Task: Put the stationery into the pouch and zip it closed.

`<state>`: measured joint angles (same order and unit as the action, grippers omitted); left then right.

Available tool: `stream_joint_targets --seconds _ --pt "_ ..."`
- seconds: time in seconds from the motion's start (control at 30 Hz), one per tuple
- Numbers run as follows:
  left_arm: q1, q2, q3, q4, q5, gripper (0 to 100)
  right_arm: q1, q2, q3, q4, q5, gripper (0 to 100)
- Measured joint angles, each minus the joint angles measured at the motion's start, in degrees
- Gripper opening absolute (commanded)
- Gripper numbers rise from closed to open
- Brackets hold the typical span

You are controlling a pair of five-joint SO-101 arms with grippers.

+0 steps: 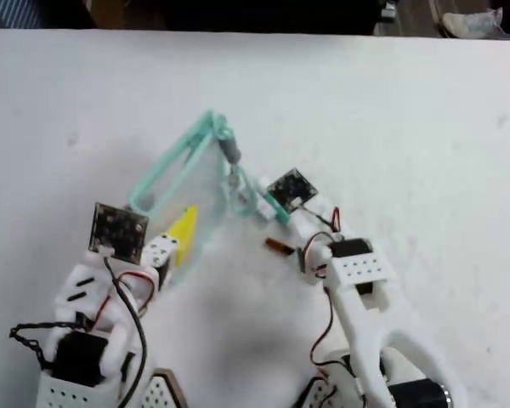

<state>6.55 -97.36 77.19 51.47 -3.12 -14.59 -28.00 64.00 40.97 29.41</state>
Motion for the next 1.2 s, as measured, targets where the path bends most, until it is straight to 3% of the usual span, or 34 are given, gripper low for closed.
stream_joint_targets --seconds 0.67,0.93,1.07,1.2 --pt "0.00 0.00 0.09 0.00 0.00 23 -3.34 1.14 -0.97 4.13 3.87 11.3" --pt "0.00 0.00 0.09 0.00 0.00 23 -1.05 14.77 -10.29 7.12 4.13 10.8" --pt "0.00 0.00 0.09 0.00 0.00 23 -0.88 19.52 -14.86 9.76 4.22 2.0" --pt "0.00 0.00 0.09 0.00 0.00 23 -0.70 20.31 -15.82 9.41 4.22 1.6"
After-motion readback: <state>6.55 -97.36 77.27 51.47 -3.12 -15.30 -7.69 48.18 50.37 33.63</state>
